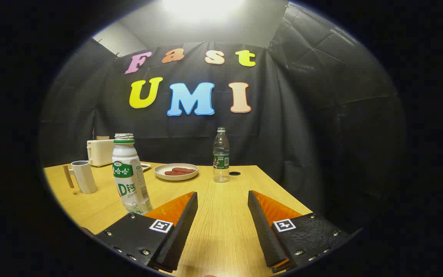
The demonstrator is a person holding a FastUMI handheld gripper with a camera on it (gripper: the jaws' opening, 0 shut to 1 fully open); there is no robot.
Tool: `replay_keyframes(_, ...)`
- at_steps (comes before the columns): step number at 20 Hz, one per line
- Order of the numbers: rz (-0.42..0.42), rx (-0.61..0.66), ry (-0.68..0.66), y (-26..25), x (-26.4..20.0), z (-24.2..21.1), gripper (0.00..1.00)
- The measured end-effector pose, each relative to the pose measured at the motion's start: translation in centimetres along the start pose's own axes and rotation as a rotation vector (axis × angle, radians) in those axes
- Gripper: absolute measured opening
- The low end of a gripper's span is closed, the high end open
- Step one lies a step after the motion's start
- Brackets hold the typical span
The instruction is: Take the bottle from table, then pour the juice into the cup, finally place the bottle on the coaster
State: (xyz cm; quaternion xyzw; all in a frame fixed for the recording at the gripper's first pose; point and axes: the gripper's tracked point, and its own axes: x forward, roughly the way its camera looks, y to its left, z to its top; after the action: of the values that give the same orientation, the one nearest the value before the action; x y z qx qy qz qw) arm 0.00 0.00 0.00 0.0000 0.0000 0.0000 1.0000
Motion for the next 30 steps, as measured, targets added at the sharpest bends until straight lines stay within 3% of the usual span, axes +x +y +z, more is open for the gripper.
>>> replay_keyframes(14,-0.001,-0.004,0.020,0.1,2.2,-0.2,0.80)
replay_keyframes(23,-0.004,-0.058,-0.067,1.0,7.1,2.7,0.80)
replay_keyframes(30,0.010,-0.066,-0.143,2.6,5.1,7.7,0.80)
